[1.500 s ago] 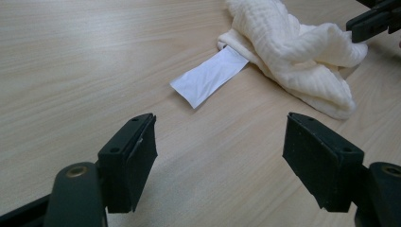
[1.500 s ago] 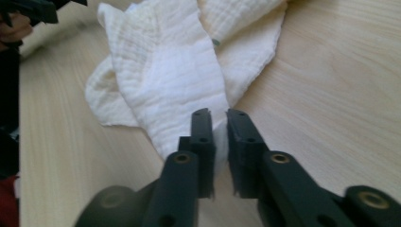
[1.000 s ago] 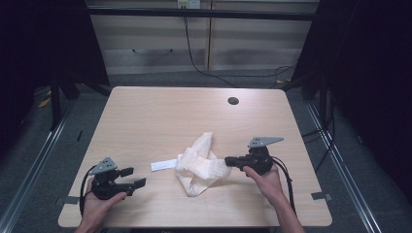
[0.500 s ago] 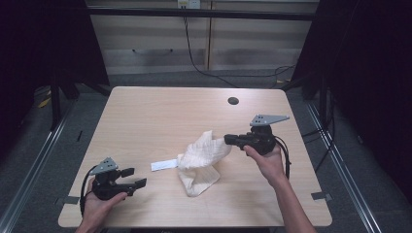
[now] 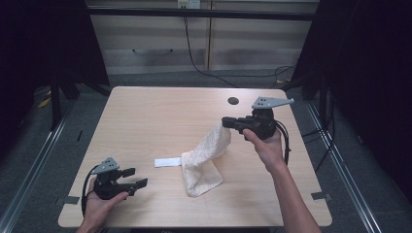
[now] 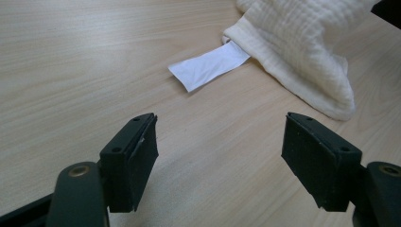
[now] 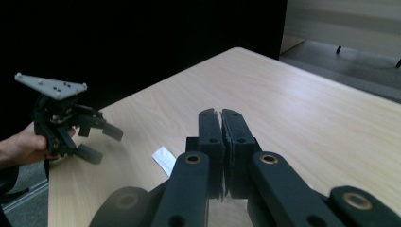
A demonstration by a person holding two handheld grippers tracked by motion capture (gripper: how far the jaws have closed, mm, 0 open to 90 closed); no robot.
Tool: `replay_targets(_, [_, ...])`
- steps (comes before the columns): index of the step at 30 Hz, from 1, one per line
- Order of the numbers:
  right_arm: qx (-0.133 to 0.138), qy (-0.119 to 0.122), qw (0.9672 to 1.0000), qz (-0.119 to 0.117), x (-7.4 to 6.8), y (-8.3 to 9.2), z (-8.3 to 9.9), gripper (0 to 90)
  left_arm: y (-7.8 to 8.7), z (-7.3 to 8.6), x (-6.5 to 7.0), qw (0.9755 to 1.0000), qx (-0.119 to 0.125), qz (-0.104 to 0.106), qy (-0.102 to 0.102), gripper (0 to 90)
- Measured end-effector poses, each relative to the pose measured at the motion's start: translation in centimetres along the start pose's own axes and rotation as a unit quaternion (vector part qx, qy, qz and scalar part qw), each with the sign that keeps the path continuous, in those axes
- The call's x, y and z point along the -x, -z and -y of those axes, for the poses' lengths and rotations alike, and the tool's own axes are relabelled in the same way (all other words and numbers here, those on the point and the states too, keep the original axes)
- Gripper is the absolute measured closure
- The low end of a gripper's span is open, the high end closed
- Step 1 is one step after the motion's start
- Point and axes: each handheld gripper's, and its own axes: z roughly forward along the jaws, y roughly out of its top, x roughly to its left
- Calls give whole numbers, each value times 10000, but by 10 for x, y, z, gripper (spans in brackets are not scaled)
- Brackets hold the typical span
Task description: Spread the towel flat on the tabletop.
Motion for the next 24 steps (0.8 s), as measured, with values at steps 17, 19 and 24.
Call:
replay_targets(17, [601, 501, 9969, -24, -24, 15, -70, 876, 2, 0, -1, 10000, 43, 8, 8, 270])
replay_targets(19, [527, 568, 9970, -52, -29, 14, -65, 876, 2, 0, -1, 10000, 54, 20, 12, 270])
replay_targets(24, [221, 451, 9986, -171, -33, 8, -24, 876, 2, 0, -1, 10000, 33, 10, 4, 270])
